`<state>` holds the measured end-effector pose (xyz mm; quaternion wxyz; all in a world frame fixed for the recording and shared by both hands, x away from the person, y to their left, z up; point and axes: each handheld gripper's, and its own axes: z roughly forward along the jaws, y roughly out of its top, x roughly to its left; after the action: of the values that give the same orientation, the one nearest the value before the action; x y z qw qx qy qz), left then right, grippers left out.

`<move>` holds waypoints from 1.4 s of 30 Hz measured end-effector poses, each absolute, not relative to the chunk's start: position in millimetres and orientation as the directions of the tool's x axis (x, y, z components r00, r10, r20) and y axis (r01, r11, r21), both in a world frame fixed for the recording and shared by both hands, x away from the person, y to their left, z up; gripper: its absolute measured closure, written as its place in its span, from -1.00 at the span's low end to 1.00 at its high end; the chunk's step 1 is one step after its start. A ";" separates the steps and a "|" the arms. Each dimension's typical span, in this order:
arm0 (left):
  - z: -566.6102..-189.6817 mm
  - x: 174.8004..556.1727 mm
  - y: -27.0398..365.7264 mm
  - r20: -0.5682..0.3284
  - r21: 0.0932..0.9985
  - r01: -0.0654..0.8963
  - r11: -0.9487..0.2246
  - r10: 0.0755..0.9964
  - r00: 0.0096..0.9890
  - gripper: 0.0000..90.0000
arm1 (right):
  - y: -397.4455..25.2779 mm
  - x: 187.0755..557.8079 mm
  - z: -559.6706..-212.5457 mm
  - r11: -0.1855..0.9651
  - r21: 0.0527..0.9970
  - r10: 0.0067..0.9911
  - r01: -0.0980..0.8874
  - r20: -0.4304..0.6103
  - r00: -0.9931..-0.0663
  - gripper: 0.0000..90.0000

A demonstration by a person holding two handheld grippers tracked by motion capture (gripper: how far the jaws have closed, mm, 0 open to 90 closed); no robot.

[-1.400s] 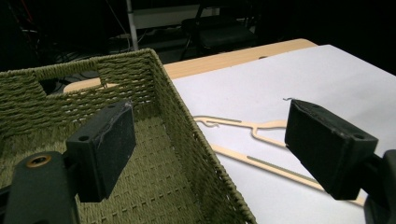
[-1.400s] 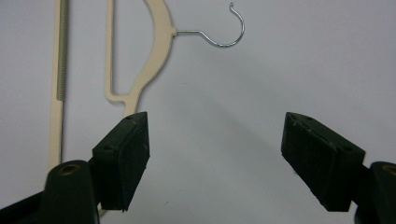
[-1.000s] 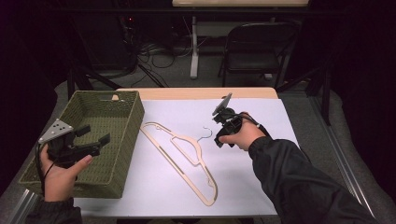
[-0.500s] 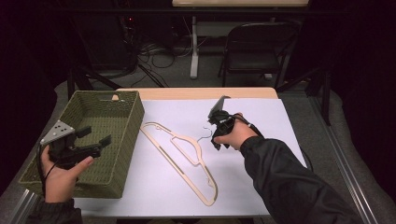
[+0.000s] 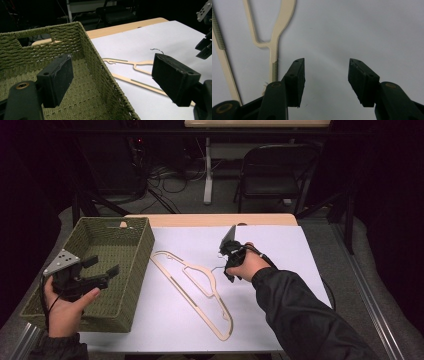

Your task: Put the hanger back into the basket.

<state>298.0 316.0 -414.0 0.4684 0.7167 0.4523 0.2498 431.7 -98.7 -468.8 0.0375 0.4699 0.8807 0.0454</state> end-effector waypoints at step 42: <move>-417.4 299.4 314.4 -0.072 0.892 0.424 -0.154 0.879 0.471 -0.59 | -34.4 437.7 -522.3 0.540 0.110 0.838 0.834 0.024 -0.545 0.15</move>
<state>299.4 314.4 -417.4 0.4668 0.7195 0.4528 0.2436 437.7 -34.4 -522.3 0.0159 0.4766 0.8773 0.0542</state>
